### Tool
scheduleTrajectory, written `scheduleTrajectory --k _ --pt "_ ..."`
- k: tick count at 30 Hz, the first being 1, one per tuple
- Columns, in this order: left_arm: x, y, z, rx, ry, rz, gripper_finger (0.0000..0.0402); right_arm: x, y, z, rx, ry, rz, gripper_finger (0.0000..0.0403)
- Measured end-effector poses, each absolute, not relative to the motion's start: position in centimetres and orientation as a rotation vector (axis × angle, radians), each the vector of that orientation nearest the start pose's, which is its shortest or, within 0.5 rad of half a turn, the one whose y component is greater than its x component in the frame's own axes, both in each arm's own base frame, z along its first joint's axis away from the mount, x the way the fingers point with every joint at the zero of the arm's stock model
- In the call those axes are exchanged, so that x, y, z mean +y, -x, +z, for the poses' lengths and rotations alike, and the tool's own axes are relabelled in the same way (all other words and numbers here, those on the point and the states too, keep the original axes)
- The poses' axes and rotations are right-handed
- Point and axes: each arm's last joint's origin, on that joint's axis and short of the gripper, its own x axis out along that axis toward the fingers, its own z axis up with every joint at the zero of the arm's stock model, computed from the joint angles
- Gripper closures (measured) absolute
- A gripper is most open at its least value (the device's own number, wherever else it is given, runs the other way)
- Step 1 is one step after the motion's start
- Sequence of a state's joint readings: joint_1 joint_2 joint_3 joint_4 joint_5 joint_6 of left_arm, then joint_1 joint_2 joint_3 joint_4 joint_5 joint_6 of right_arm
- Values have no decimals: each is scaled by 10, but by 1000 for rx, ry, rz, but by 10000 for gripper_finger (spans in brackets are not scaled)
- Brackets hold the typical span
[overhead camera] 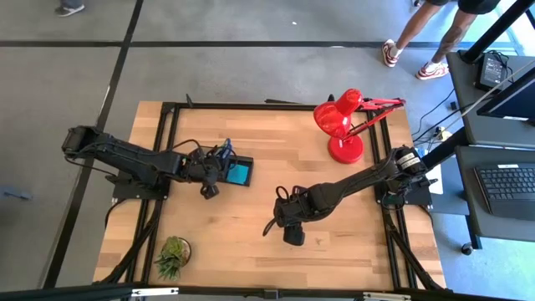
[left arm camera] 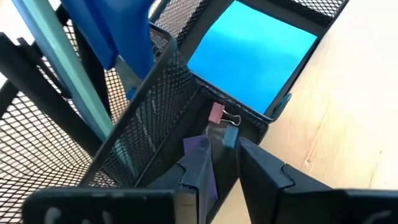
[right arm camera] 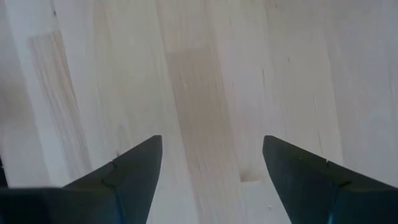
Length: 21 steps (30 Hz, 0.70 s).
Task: Pick and place office supplies into organizer
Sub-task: Put the brown binder clip into the black desk organizer
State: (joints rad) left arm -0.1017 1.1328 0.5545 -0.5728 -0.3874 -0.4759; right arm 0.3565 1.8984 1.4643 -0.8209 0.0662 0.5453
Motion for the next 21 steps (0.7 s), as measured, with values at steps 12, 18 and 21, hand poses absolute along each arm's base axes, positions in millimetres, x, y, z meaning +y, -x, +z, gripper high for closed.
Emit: scheduleTrajectory --k 12,18,21 --pt "-23 -191 189 877 149 312 315 142 -336 209 1466 -237 -99 121" --pt "-50 -205 210 630 91 45 317 166 -309 208 1610 -73 -22 121" --pt "-60 -208 216 543 79 -11 317 181 -297 208 1654 -93 -28 121"
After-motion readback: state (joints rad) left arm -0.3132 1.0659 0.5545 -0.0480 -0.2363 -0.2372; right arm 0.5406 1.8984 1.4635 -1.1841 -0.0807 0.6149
